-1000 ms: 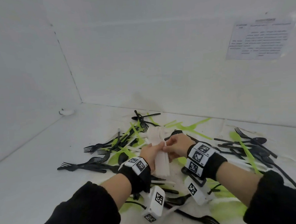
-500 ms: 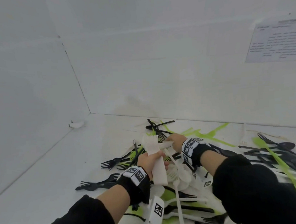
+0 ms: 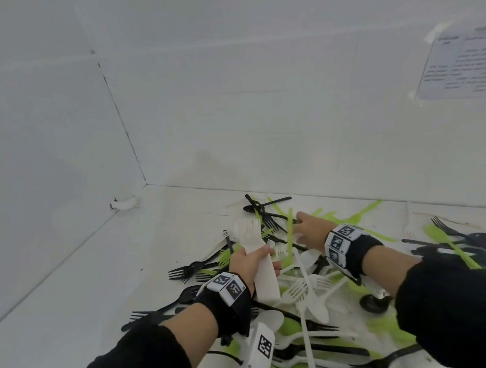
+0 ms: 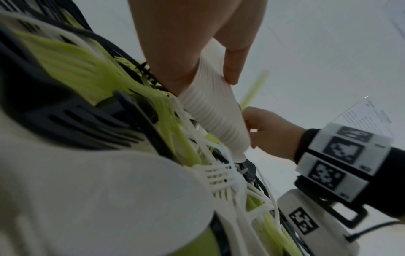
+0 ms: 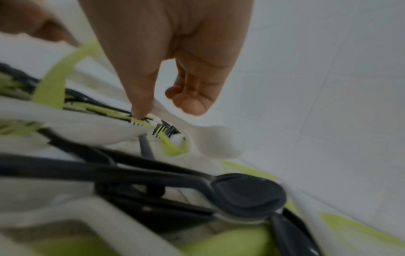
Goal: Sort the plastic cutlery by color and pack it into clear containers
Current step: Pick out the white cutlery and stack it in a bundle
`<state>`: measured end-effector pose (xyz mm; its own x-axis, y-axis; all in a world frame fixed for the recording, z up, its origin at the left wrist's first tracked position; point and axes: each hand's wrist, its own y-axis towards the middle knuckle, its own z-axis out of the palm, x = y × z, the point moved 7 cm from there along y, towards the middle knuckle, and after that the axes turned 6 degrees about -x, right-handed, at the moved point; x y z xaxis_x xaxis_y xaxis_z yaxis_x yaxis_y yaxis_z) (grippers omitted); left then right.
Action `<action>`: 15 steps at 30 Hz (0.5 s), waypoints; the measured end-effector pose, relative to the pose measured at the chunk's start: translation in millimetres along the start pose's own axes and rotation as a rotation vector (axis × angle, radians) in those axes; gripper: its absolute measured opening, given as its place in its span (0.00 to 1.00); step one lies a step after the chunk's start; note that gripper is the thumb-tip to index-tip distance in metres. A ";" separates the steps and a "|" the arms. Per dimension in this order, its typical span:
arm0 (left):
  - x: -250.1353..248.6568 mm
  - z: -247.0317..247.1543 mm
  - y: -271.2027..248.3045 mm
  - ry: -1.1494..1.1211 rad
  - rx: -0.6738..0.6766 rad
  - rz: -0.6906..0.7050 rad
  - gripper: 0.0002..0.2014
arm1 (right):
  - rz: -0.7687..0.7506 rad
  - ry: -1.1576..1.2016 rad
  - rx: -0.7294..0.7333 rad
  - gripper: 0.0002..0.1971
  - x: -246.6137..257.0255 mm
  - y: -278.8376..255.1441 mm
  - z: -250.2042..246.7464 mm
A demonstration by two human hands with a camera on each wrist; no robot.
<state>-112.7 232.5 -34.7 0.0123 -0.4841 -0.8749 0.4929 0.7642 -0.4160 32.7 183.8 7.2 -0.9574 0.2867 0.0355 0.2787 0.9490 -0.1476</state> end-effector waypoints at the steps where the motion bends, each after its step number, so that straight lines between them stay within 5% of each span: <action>1: 0.3 1.3 0.2 -0.006 -0.005 0.006 0.04 | -0.008 0.029 -0.019 0.16 -4.9 -5.9 -5.0; 5: 3.7 9.7 -2.1 -0.009 -0.018 0.006 0.04 | -0.007 0.003 0.109 0.15 -32.4 -39.5 -0.1; 10: 11.6 20.9 -7.0 -0.015 -0.014 -0.002 0.08 | 0.080 0.004 0.233 0.26 -72.1 -85.7 11.9; 15: 19.9 37.3 -13.8 0.017 -0.005 0.001 0.03 | 0.240 0.129 0.128 0.17 -89.3 -99.3 4.6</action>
<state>-86.8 196.4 -37.2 -0.0016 -0.4760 -0.8795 0.4883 0.7671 -0.4160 90.2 63.4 14.1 -0.8453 0.5232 0.1083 0.4766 0.8299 -0.2901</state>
